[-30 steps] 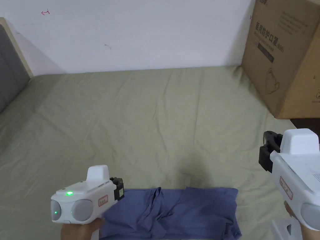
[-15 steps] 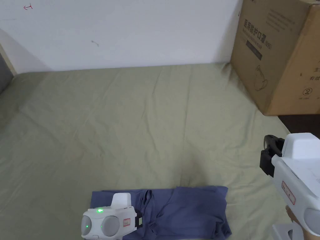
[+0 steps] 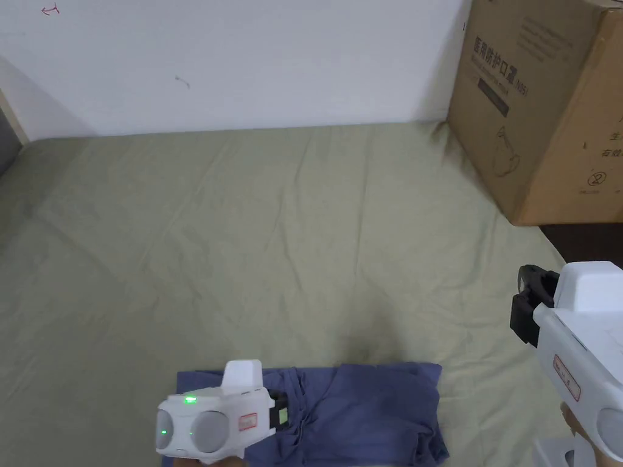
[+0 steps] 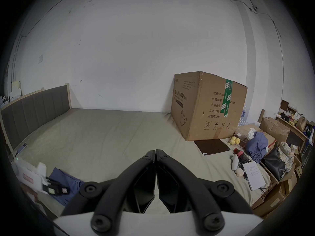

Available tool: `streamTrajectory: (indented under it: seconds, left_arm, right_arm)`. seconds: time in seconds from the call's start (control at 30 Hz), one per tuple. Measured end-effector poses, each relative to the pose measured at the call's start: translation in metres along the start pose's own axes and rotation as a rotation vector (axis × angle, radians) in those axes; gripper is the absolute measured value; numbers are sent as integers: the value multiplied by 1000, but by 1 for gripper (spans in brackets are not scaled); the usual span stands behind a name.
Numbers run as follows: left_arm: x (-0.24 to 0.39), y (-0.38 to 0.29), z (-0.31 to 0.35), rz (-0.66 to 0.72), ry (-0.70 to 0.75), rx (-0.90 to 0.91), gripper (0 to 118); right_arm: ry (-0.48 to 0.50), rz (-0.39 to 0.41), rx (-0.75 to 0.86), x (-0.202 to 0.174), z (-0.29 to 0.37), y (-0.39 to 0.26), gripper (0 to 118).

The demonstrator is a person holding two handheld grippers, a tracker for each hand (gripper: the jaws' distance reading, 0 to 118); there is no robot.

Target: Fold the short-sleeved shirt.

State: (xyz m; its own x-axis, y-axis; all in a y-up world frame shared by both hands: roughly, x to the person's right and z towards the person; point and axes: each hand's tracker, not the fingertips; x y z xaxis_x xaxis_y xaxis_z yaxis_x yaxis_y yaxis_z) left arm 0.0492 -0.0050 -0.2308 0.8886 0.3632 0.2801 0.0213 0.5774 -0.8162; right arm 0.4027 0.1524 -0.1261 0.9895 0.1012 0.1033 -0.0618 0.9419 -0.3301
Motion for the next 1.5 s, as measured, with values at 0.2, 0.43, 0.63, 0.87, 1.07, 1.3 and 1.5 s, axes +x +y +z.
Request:
streamTrajectory:
  seconds: [0.2, 0.43, 0.63, 0.87, 1.07, 1.3, 1.5]
  left_arm:
    - [-67, 29, 50, 151, -94, 64, 0]
    - [-145, 26, 63, 299, -142, 37, 17]
    - [-182, 10, 41, 367, -137, -28, 96]
    - [-202, 1, 12, 417, -119, -107, 95]
    - [-166, 3, 3, 392, -125, -112, 50]
    - [-146, 3, 12, 331, -92, -93, 11]
    - [-141, 15, 42, 266, -61, -46, 7]
  right_arm:
    - [23, 7, 4, -12, -8, 4, 0]
    - [56, 22, -6, -28, -13, 3, 0]
    - [63, 29, -21, -34, -16, 1, 0]
    - [52, 40, -36, -34, -16, -1, 0]
    - [36, 44, -53, -29, -17, -6, 0]
    - [30, 39, -56, -25, -16, -7, 0]
    - [41, 40, -39, -27, -15, 0, 0]
